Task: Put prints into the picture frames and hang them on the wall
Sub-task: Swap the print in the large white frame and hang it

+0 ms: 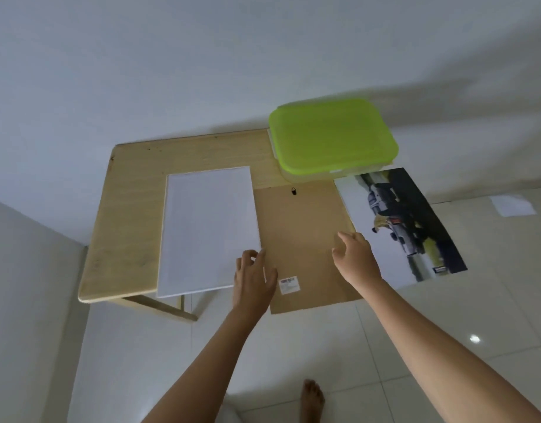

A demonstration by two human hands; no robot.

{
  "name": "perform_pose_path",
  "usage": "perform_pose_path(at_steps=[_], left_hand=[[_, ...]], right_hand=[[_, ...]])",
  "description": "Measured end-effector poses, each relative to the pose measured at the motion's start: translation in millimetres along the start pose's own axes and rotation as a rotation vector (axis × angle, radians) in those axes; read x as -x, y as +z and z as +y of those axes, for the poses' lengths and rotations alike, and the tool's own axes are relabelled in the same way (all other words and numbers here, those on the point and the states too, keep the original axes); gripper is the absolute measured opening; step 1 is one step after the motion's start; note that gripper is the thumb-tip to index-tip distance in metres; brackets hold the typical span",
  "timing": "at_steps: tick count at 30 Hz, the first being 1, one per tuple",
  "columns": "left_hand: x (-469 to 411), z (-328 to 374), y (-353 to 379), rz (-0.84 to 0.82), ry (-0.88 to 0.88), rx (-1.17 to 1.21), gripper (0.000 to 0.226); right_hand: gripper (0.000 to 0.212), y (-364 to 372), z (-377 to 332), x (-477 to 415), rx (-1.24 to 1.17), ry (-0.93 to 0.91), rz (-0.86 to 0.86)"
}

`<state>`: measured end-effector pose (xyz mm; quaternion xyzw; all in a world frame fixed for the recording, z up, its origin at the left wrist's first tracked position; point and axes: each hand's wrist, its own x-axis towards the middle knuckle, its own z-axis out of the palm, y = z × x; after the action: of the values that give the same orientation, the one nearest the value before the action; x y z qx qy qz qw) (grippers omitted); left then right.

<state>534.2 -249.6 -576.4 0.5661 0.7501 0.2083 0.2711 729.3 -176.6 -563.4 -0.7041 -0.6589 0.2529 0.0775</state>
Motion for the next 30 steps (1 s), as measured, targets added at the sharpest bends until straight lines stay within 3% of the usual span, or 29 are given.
perform_pose_path(at_steps=[9, 13, 19, 30], left_hand=[[60.6, 15.3, 42.5, 0.157, -0.242, 0.078, 0.047], [65.9, 17.0, 54.2, 0.136, -0.283, 0.200, 0.056], [65.8, 21.3, 63.6, 0.100, -0.326, 0.332, 0.066], [79.0, 48.0, 57.8, 0.185, -0.327, 0.441, 0.058]], right_hand=[[0.043, -2.2, 38.2, 10.1, 0.030, -0.019, -0.056], [0.037, -1.1, 43.8, 14.2, -0.009, -0.008, -0.069], [0.046, 2.0, 44.6, 16.8, -0.138, 0.019, -0.109], [0.051, -15.6, 45.4, 29.7, -0.301, 0.012, 0.081]])
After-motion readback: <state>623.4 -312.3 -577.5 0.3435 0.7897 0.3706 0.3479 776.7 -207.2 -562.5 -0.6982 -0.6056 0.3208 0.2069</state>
